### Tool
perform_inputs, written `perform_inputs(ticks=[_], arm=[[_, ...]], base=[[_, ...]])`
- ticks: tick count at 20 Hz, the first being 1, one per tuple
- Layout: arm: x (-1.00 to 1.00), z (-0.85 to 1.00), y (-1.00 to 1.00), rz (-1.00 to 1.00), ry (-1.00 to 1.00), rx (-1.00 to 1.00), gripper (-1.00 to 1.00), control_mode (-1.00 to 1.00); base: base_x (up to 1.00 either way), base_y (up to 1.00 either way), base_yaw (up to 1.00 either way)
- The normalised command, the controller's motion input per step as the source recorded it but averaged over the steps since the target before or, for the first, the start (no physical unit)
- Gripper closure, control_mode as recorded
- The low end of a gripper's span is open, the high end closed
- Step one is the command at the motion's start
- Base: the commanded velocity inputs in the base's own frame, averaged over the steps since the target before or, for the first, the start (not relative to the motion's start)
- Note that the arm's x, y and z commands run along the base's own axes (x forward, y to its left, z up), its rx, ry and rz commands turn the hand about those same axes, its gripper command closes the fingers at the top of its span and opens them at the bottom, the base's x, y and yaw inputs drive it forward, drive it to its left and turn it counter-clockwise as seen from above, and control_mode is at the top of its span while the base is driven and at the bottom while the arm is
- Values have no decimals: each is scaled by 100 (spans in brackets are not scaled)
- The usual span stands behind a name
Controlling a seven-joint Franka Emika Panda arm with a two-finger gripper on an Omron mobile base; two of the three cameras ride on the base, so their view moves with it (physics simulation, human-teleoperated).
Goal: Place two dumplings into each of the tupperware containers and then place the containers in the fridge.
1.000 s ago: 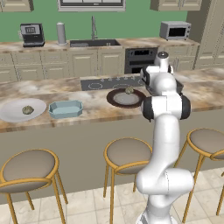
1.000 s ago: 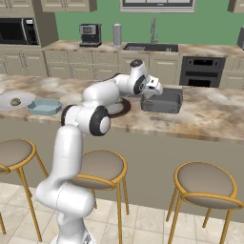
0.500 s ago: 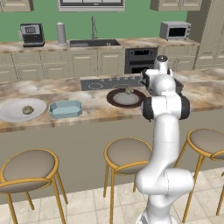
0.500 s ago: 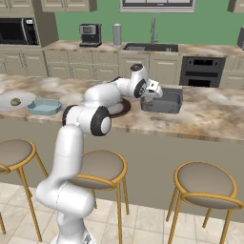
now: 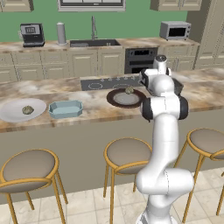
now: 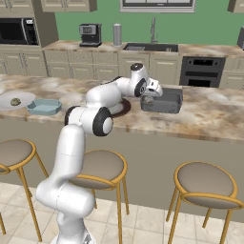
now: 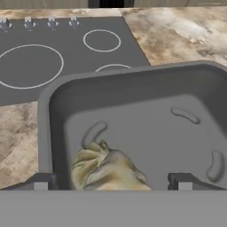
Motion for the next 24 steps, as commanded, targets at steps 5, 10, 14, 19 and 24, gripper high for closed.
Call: perform_inputs(ticks=[5,10,14,19,24], arm=[[-2,36,1,-4,0,0,-100,-100],[-15,9,10,-6,1,0,-100,-100],[-40,0,20,-3,5,2,-100,-100],[-54,0,17,-1,7,5,-100,-100],[-64,-2,13,0,2,2,-100,-100]], base=[[0,0,0],[0,0,0],[0,0,0],[0,0,0],[0,0,0]])
